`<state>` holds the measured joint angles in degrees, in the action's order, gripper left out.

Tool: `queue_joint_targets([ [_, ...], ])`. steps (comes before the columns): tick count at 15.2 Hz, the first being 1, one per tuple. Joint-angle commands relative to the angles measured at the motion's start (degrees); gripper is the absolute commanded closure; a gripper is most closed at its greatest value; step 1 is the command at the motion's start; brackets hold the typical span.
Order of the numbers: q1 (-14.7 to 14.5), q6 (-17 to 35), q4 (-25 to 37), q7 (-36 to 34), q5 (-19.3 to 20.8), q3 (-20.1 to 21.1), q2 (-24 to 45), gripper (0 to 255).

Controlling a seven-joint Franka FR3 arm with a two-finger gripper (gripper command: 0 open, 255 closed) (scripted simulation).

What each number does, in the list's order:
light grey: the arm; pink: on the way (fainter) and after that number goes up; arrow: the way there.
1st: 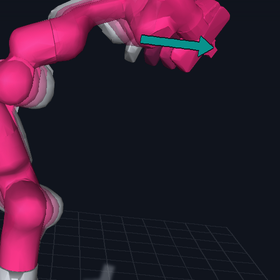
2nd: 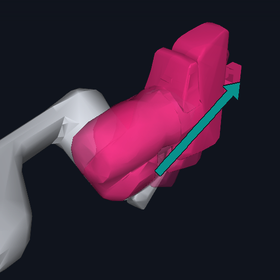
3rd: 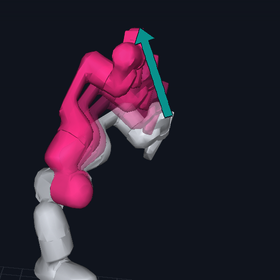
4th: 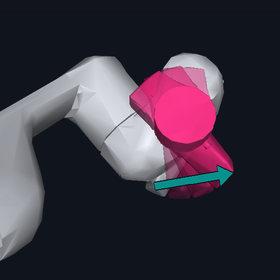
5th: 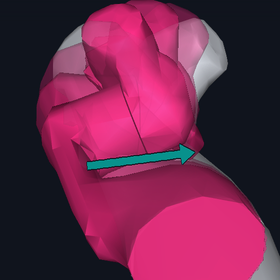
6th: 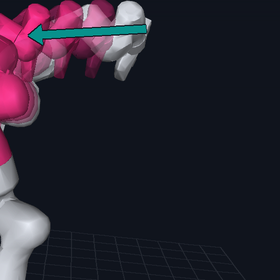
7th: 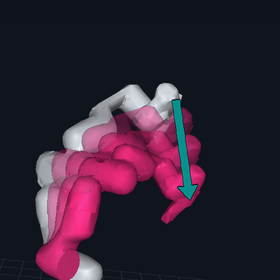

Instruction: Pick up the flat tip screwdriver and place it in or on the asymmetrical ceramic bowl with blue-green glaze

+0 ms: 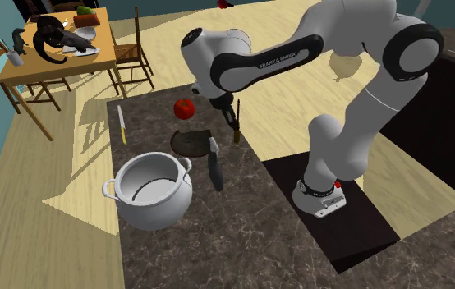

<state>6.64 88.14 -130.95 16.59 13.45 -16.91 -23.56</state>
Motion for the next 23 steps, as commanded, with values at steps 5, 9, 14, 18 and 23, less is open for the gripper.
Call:
queue_joint_targets([
  [5,-0.13,1.58,13.46,4.81,-2.00,-3.10,14.68,255],
  [9,0.65,1.10,23.64,8.48,-4.30,-4.69,24.39,255],
  [14,3.16,-1.74,39.69,13.24,-8.25,-5.86,37.89,255],
  [18,3.24,1.20,37.00,12.87,-8.36,-5.67,38.18,255],
  [23,3.28,4.79,34.01,12.52,-8.60,-5.57,38.84,255],
])
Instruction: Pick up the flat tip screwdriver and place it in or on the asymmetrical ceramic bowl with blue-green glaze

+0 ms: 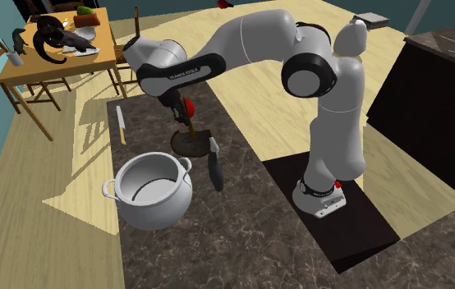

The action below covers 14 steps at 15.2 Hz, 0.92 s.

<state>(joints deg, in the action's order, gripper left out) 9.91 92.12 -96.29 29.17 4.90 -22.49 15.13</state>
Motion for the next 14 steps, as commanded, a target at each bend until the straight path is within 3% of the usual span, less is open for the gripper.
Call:
queue_joint_targets([
  [1,0.04,1.52,-1.20,-0.12,-0.11,0.04,0.32,255],
  [11,0.07,2.90,-2.24,-0.23,-0.24,0.08,0.69,255],
  [12,0.07,2.90,-2.24,-0.23,-0.24,0.08,0.69,0],
  [14,0.07,2.90,-2.24,-0.23,-0.24,0.08,0.69,0],
])
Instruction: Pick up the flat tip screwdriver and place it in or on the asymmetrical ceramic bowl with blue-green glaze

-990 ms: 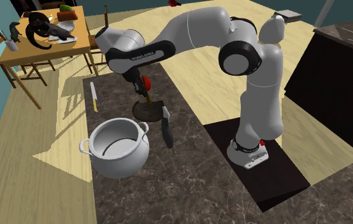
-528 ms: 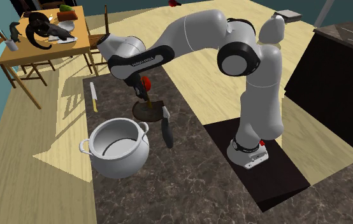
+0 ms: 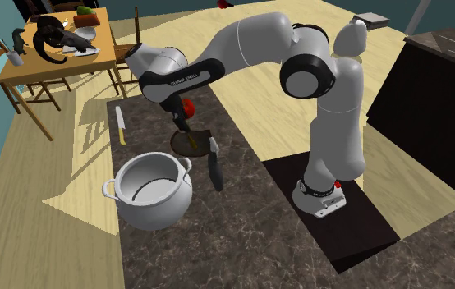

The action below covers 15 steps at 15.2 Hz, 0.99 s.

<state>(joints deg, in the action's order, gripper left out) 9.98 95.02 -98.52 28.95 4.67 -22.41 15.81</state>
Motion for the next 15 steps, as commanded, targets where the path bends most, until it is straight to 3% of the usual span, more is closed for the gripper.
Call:
queue_joint_targets([
  [1,0.00,0.00,-0.01,0.00,0.00,0.00,0.00,0],
  [3,0.00,0.00,-0.01,0.00,0.00,0.00,0.01,0],
  [7,0.16,-7.70,9.52,0.60,-0.71,0.18,1.93,0],
  [15,0.16,-7.70,9.52,0.60,-0.71,0.18,1.93,0],
])
